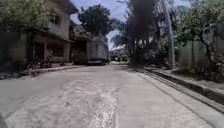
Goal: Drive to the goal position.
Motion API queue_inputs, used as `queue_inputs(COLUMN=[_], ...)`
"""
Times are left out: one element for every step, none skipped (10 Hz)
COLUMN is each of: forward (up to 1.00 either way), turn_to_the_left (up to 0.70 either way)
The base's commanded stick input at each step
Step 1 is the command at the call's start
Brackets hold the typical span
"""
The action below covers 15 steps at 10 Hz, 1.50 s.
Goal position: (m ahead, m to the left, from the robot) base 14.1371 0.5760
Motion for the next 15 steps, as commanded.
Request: queue_inputs(forward=[1.00,1.00,1.00,1.00,1.00,1.00,1.00,1.00,1.00,1.00,1.00,1.00,1.00,1.00,1.00], turn_to_the_left=[-0.39,-0.39,-0.38,0.01,0.01,0.01,0.01,0.01,0.01,0.01,0.01,0.01,0.01,0.01,0.01])
